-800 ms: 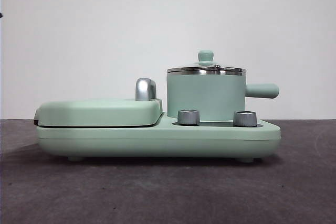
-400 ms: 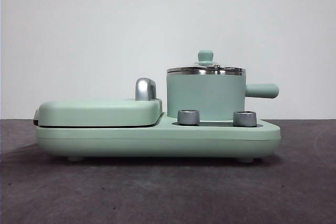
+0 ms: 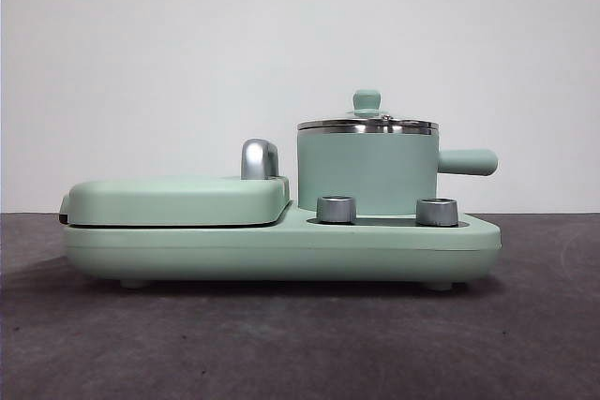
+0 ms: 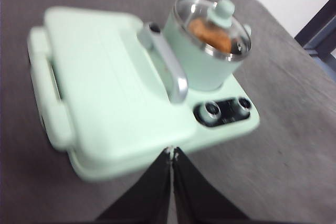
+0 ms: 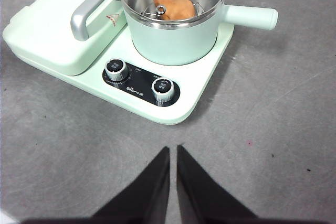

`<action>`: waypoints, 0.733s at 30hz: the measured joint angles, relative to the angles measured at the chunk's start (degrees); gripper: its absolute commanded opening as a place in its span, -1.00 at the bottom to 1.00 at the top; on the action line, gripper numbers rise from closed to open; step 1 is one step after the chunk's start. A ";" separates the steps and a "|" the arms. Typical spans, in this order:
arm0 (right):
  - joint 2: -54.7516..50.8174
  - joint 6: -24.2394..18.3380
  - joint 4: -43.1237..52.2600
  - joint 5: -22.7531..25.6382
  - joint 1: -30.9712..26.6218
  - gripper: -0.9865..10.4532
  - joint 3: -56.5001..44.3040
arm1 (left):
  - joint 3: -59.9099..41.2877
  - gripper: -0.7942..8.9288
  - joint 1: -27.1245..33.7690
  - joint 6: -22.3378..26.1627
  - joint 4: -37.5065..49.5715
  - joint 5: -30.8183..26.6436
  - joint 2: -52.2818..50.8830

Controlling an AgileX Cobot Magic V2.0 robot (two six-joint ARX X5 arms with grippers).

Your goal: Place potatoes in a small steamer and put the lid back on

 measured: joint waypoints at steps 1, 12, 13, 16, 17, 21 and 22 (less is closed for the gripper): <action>0.00 -0.02 -0.02 0.00 0.00 -0.80 0.00 | -1.90 -0.82 0.46 1.25 2.84 -1.07 -1.77; 0.00 -0.02 -0.02 0.00 0.00 -0.80 0.00 | -33.18 -0.82 9.31 6.10 25.83 -24.87 -26.03; 0.00 0.00 -0.02 0.00 0.00 -0.80 0.00 | -34.64 -0.82 10.29 6.19 25.75 -25.22 -27.12; 0.00 0.00 -0.02 0.00 0.00 -0.80 0.00 | -37.27 -0.82 12.44 6.38 25.77 -25.42 -29.53; 0.00 0.00 -0.02 0.00 0.00 -0.80 0.00 | -37.92 -0.82 12.94 6.40 25.81 -25.42 -30.45; 0.00 0.00 -0.02 0.00 0.00 -0.80 0.00 | -40.37 -0.82 13.64 6.43 27.36 -25.46 -31.89; 0.00 0.00 0.00 0.00 0.00 -0.80 0.00 | -40.39 -0.82 13.64 6.45 26.67 -25.44 -31.87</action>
